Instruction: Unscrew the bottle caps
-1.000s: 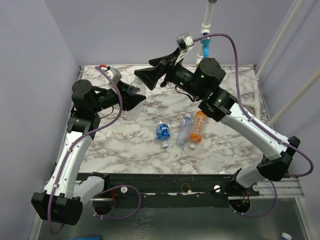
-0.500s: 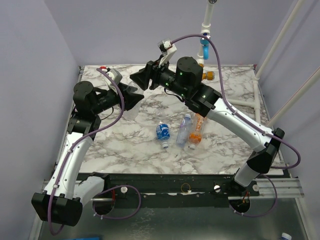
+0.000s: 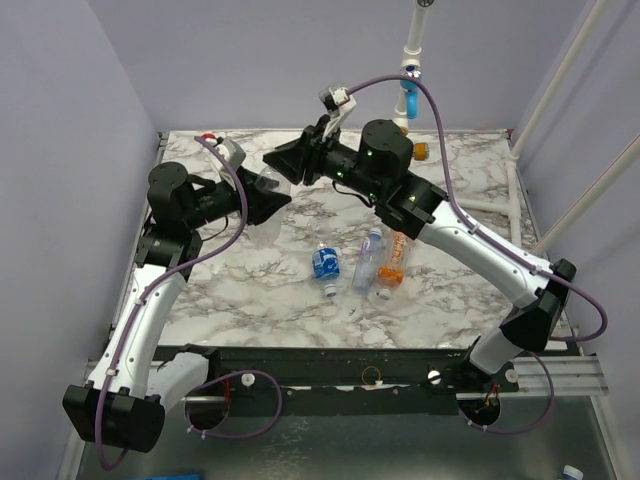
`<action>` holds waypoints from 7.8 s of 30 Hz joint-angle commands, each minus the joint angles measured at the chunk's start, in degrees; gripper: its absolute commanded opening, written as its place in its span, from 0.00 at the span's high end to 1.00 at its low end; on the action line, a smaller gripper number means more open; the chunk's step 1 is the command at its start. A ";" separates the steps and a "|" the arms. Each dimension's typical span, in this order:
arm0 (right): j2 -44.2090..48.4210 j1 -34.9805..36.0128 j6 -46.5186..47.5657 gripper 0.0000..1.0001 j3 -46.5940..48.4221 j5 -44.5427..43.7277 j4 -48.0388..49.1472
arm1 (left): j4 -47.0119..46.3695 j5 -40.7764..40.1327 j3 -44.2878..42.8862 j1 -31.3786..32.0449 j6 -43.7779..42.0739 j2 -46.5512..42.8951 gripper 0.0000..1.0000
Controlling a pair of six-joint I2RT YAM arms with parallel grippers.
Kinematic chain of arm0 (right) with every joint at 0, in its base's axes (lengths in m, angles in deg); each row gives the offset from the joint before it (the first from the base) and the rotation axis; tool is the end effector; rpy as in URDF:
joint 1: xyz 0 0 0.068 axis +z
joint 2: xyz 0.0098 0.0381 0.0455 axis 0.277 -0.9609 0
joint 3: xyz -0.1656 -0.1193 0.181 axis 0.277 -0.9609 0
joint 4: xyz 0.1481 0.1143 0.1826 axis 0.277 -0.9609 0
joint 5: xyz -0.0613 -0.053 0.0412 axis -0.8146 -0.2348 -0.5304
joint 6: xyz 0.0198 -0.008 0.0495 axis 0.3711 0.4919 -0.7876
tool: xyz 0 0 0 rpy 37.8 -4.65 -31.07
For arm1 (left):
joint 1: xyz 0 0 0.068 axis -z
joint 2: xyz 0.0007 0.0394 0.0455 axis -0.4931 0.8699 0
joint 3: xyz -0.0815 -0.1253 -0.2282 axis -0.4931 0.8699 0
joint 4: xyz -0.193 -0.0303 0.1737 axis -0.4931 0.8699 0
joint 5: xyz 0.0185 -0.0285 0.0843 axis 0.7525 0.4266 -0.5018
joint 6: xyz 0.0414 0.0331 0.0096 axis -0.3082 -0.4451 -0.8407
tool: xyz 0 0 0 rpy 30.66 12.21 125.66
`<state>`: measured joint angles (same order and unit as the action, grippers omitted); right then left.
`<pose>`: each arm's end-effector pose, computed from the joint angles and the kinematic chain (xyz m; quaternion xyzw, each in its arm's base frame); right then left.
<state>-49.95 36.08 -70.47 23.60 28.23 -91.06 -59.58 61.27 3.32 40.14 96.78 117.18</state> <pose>0.2304 0.3032 0.4723 -0.2354 0.6360 0.4564 0.5760 0.2095 -0.0659 0.4035 0.2995 0.6453 -0.3865 0.5870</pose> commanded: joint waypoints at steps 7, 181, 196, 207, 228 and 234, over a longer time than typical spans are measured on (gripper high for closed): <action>12.16 -3.14 0.72 0.99 -15.01 38.09 18.80 | -6.29 25.21 -4.77 0.85 18.71 -0.17 0.89; 3.43 1.45 2.18 0.82 1.04 0.17 -3.89 | 0.01 -1.20 0.62 4.00 2.93 -2.81 0.92; 15.47 -0.04 8.04 0.99 -11.41 40.39 9.55 | -6.46 28.12 -2.30 4.57 25.86 0.90 0.91; 15.66 -0.64 8.64 1.00 -11.26 37.43 9.46 | -6.76 27.92 -2.36 4.71 25.25 0.57 0.92; 29.79 -9.00 7.75 0.99 -32.45 -16.44 -7.65 | 5.30 11.47 0.41 4.75 2.50 -4.45 0.92; 35.24 -17.88 -3.65 0.99 -49.31 -23.50 -11.23 | 7.01 10.16 1.02 4.70 -0.22 -4.57 0.92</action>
<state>-18.22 21.53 -65.29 -18.91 14.53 -97.68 -55.16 74.93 3.41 44.99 101.08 113.25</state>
